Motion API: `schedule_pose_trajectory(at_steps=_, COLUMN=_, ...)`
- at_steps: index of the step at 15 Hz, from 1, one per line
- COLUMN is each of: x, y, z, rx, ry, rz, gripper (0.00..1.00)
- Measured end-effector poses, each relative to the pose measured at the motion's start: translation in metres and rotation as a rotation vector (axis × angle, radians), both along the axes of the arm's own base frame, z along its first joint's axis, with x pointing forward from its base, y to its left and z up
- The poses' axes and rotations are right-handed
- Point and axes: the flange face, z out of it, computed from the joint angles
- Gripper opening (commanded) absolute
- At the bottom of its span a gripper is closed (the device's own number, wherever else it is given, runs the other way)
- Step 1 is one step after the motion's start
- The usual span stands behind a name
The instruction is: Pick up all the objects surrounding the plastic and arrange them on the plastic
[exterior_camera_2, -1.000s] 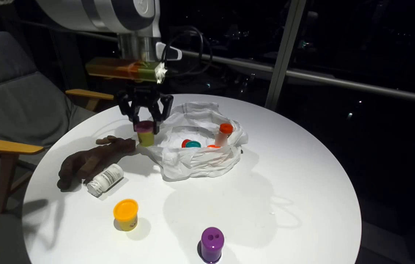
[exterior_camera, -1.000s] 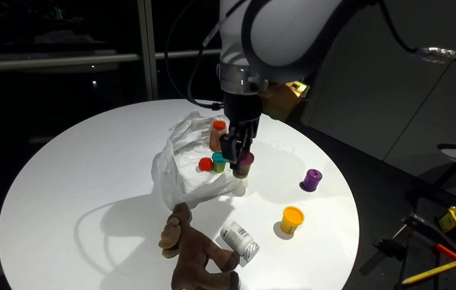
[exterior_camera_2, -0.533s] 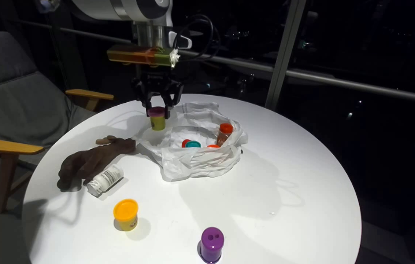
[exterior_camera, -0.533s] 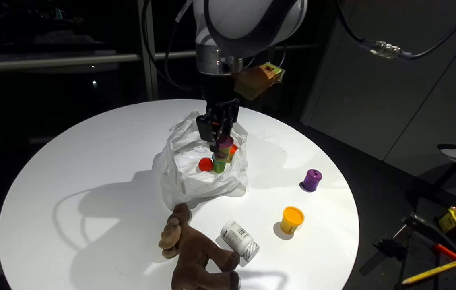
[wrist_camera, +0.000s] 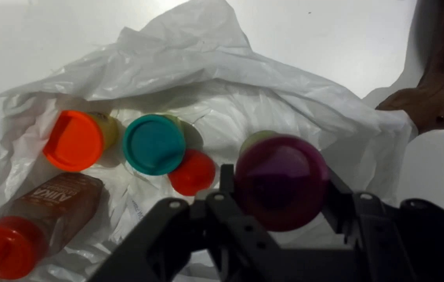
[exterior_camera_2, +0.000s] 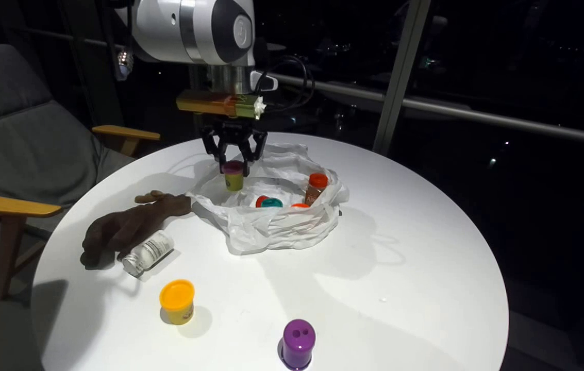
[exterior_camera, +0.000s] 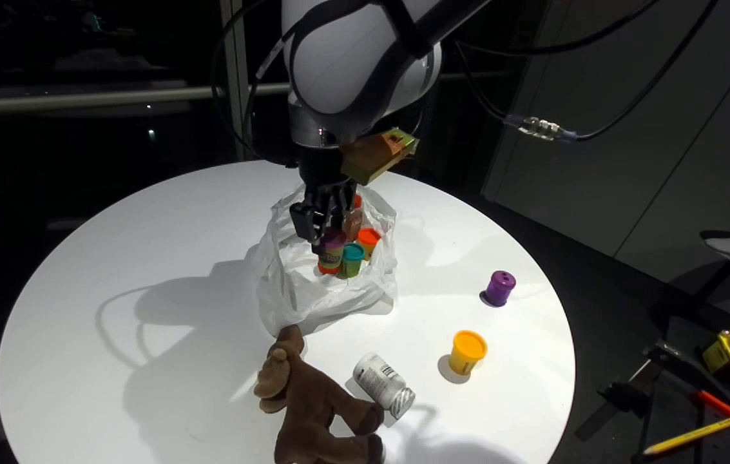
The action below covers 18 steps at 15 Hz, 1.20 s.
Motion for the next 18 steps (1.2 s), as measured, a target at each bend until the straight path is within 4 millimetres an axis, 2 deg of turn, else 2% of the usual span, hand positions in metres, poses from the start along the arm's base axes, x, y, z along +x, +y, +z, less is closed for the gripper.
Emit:
schedule_pose_trajectory(at_steps=6, x=0.04, y=-0.014, z=-0.003, rx=0.002, ry=-0.101, rz=-0.024, gripper=0.28)
schedule_pose_trajectory(at_steps=15, x=0.077, y=-0.047, z=-0.062, rx=-0.031, ry=-0.129, rz=-0.067, gripper=0.28)
schedule_pose_trajectory(at_steps=16, x=0.08, y=-0.049, z=-0.067, rx=-0.032, ry=-0.129, rz=-0.07, gripper=0.34)
schedule_pose_trajectory(at_steps=17, x=0.082, y=-0.051, z=-0.07, rx=-0.033, ry=-0.13, rz=-0.072, gripper=0.78)
schedule_pose_trajectory(at_steps=18, x=0.084, y=-0.051, z=-0.073, rx=-0.034, ry=-0.129, rz=-0.074, gripper=0.8)
